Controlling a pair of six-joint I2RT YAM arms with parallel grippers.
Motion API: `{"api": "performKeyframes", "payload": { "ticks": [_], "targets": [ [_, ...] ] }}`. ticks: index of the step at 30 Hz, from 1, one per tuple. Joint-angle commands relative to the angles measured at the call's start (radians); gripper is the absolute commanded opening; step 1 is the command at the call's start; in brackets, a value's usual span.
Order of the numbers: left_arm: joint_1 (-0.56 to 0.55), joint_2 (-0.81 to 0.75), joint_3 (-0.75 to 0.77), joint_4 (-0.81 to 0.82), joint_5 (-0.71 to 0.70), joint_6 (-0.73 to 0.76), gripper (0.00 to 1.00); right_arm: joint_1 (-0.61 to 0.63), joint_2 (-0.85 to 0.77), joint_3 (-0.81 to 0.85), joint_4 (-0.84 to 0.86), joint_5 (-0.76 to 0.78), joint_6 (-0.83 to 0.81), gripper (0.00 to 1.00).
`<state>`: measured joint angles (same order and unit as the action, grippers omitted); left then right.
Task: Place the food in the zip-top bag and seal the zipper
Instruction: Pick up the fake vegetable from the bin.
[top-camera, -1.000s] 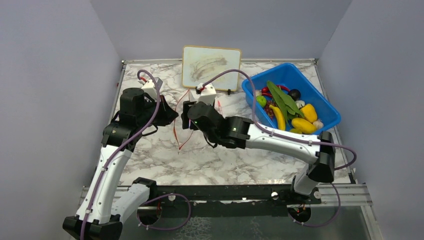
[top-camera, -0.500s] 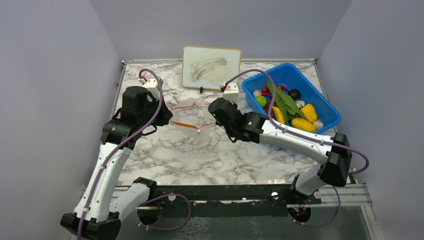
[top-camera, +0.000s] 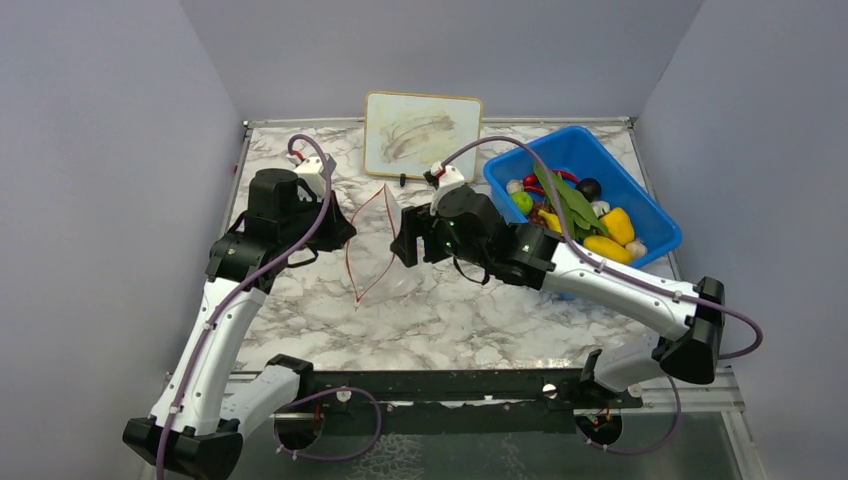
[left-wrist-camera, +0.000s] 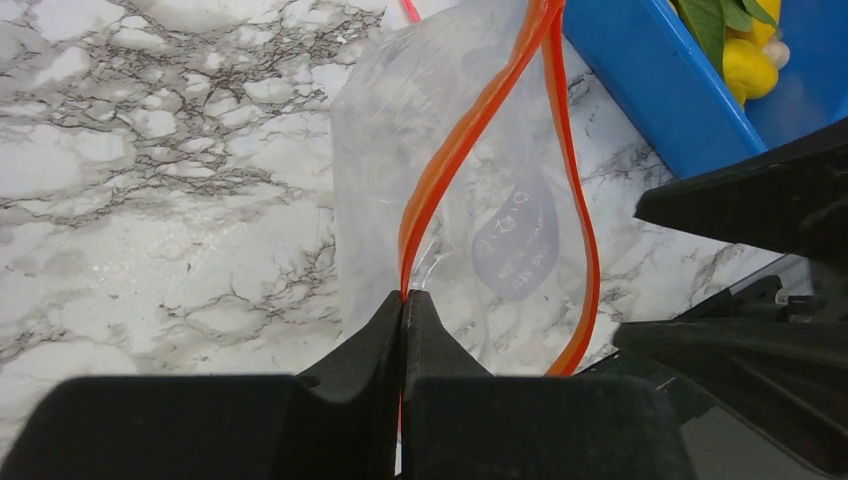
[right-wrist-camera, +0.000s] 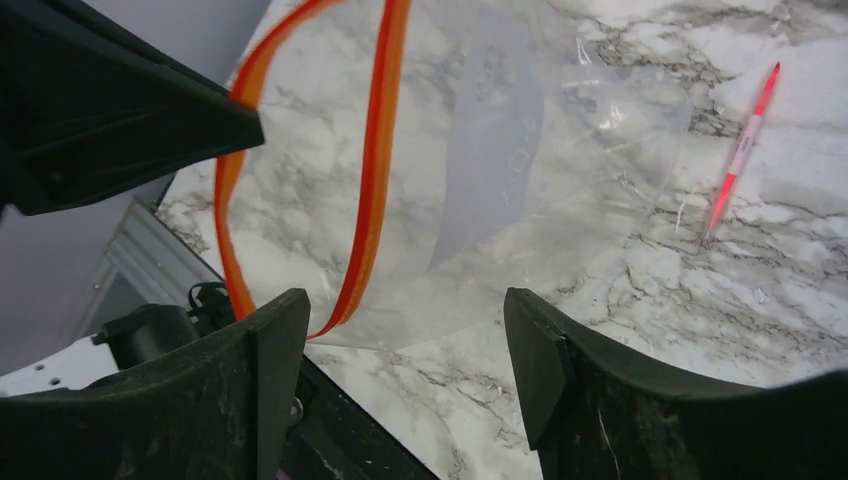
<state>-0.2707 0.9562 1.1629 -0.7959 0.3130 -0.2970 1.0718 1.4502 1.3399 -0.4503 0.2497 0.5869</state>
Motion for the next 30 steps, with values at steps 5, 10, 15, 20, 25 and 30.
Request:
{"api": "performKeyframes", "payload": {
  "ticks": [5, 10, 15, 20, 25, 30],
  "targets": [
    [-0.041, 0.016, 0.047, -0.049, -0.055, 0.041, 0.00, -0.036, -0.121, 0.100, -0.103, -0.031, -0.123, 0.75],
    [-0.050, 0.000, 0.029, -0.048, -0.045, 0.040, 0.00, -0.083, -0.186, 0.141, -0.196, 0.104, -0.222, 0.77],
    [-0.051, -0.018, 0.050, -0.046, -0.059, 0.037, 0.00, -0.181, -0.202, 0.160, -0.275, 0.251, -0.319, 0.77],
    [-0.051, -0.036, 0.077, -0.038, -0.096, 0.029, 0.00, -0.354, -0.162, 0.163, -0.297, 0.292, -0.427, 0.76],
    [-0.051, -0.041, 0.069, -0.031, -0.068, 0.020, 0.00, -0.524, -0.099, 0.121, -0.261, 0.310, -0.508, 0.77],
    [-0.051, -0.049, 0.031, -0.012, -0.033, 0.007, 0.00, -0.653, -0.024, 0.049, -0.206, 0.316, -0.579, 0.74]
  ]
}}
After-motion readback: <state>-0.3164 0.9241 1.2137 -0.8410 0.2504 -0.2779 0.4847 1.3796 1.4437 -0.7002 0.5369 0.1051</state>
